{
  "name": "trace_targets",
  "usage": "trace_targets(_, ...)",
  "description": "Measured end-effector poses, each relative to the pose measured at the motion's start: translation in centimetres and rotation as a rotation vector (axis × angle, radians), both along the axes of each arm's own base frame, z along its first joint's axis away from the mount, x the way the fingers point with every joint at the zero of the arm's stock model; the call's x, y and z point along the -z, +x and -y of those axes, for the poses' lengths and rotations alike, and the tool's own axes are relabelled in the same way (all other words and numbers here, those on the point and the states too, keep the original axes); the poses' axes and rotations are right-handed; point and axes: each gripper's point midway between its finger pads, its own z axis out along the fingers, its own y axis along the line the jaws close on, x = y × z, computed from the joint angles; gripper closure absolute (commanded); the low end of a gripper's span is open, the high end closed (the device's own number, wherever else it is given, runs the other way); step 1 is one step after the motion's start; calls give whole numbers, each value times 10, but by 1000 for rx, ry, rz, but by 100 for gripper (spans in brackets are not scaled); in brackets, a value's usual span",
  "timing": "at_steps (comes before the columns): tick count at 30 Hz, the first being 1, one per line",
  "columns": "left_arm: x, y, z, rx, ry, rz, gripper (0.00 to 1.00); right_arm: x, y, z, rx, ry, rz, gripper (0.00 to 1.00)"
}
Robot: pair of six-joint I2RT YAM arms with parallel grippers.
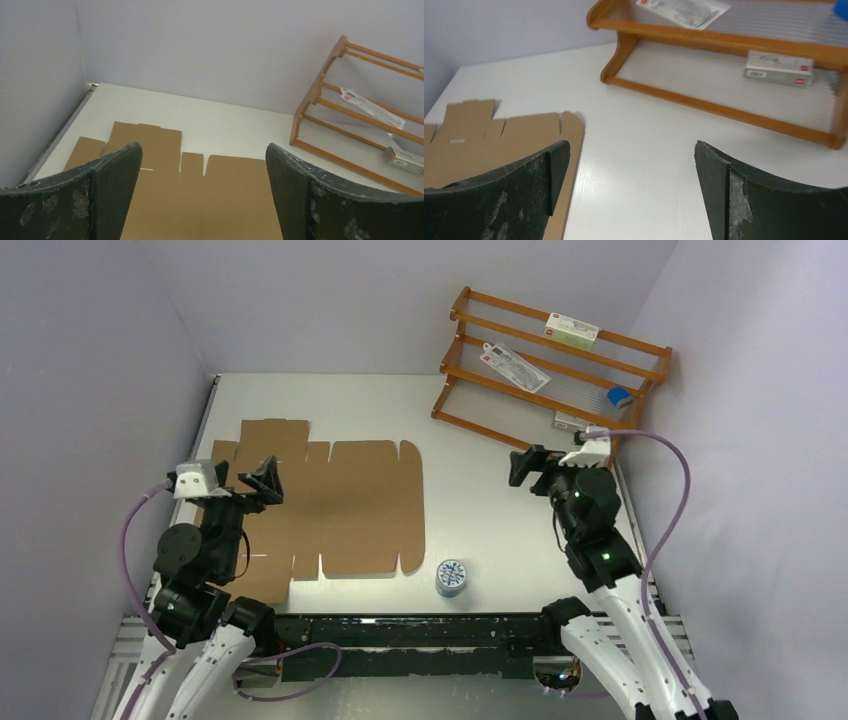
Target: Fold the paper box
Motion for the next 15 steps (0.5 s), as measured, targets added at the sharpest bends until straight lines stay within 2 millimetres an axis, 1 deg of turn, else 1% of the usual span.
trace_targets(4,9,9,16,70,-6,-39,2,29,14,-27,-118,-6,-76,0)
trace_targets(7,27,24,30,110,-9,-115,2,52,23,-49,-215,-5,-140,0)
trace_targets(9,48,37,41,136,-10,-199,2,69,28,-66,-285,-5,-182,0)
trace_targets(11,75,50,52,158,-20,-311,2,84,28,-84,-347,-13,-219,0)
trace_targets(12,86,54,57,165,-32,-357,2,92,27,-96,-380,-24,-236,0)
trace_targets(15,132,66,73,184,-84,-529,2,113,18,-133,-486,-73,-278,0)
